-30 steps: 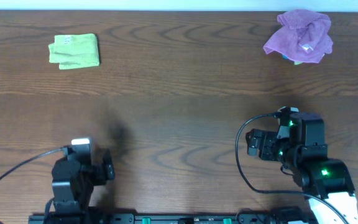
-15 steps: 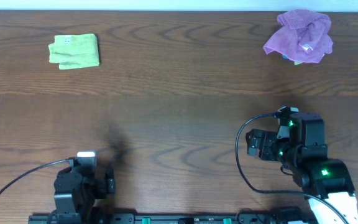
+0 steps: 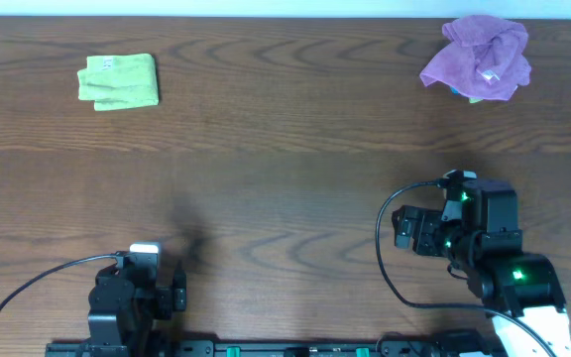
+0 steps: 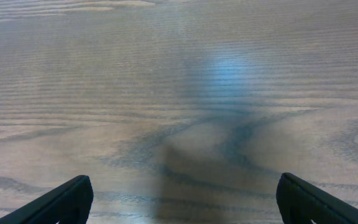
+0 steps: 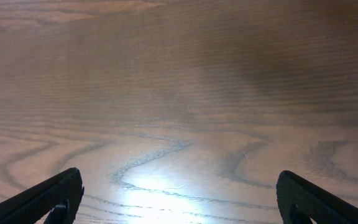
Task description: Fold the cloth
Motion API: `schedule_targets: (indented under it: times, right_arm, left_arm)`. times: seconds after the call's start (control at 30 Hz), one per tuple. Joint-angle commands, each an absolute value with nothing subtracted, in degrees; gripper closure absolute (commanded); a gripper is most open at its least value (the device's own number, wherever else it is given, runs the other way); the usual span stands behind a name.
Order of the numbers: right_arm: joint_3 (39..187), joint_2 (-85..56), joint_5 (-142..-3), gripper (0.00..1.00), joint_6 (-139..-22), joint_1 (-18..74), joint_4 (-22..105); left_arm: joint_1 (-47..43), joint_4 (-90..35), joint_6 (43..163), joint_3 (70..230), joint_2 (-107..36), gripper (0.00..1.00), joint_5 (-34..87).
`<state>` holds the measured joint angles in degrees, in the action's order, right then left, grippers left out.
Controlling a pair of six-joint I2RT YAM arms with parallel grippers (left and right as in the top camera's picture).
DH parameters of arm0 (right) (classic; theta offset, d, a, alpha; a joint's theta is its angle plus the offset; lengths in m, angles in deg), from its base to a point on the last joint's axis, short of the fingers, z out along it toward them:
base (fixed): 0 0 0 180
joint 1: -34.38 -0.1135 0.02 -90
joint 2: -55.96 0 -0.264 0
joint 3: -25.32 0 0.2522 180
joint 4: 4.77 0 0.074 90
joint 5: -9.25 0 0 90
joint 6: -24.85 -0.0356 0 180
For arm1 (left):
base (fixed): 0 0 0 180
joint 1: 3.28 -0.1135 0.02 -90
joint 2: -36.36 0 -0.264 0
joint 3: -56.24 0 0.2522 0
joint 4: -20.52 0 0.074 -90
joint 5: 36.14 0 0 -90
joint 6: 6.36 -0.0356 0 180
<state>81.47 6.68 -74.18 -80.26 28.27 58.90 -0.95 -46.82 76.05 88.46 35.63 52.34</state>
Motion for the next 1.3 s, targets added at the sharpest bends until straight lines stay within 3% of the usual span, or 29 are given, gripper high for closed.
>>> schedule_targets:
  times: [0.0,0.7,0.9,1.27]
  right_arm:
    - [81.3,6.83,-74.53,0.01,-80.98,28.77,58.92]
    - [81.28,9.52,-74.66,0.01,-80.59,28.18,59.42]
    - [76.25,21.52,-85.35,0.01,-76.81,28.97,58.55]
    - [53.24,49.04,-81.81,0.01,-65.07,35.13,47.38]
  left_arm:
    - [-0.73,-50.19,73.36,87.98,36.15,0.05,52.54]
    - [-0.71,-50.19,73.36,87.98,36.15,0.04,52.54]
    - [-0.71,-50.19,73.36,87.98,36.15,0.05,52.54]
    - [-0.71,-50.19,73.36,87.98,36.15,0.05,52.54]
